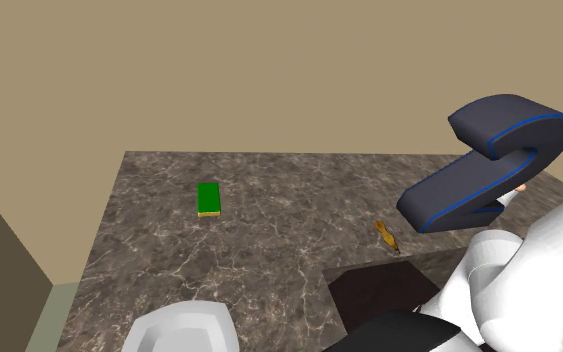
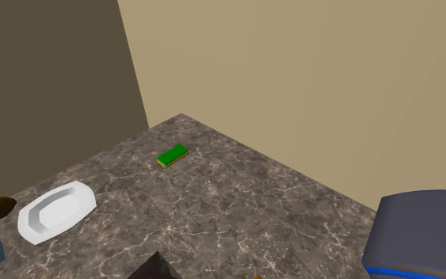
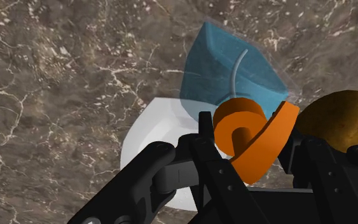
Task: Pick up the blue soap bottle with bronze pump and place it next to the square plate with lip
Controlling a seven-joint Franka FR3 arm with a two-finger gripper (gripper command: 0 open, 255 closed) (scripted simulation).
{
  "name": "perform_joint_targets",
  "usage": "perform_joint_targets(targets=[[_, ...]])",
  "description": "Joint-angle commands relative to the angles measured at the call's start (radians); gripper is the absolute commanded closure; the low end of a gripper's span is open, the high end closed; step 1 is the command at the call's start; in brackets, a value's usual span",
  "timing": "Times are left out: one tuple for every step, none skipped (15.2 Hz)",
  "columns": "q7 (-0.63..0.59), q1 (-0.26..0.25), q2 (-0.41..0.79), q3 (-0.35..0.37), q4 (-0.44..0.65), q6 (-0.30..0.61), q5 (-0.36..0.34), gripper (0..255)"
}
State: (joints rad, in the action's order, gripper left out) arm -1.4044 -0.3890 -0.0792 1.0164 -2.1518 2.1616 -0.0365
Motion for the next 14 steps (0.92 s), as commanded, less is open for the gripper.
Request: perform_joint_targets(targets=[[0.000,0.000,0.000,0.000,0.000,0.000,0.000,255],[0.000,0.000,0.000,0.000,0.000,0.000,0.000,255],[0.000,0.000,0.000,0.000,0.000,0.000,0.000,0],[0.000,0.000,0.000,0.000,0.000,0.000,0.000,0],[0.000,0.000,0.000,0.000,0.000,0.000,0.000,0],[0.000,0.000,0.000,0.000,0.000,0.000,0.000,0],[0.000,0.000,0.000,0.000,0.000,0.000,0.000,0],[0.000,0.000,0.000,0.000,0.000,0.000,0.000,0],[0.020,-0.003,-0.027,-0.008,0.018,-0.032,0.027,0],[0.037,-0.007,-0.051,-0.016,0.038,-0.065,0.050,0],[0.051,-0.010,-0.072,-0.024,0.059,-0.098,0.070,0],[0.061,-0.014,-0.086,-0.032,0.076,-0.124,0.082,0],[0.060,-0.014,-0.086,-0.033,0.076,-0.124,0.082,0],[0.060,-0.015,-0.086,-0.033,0.076,-0.124,0.082,0]])
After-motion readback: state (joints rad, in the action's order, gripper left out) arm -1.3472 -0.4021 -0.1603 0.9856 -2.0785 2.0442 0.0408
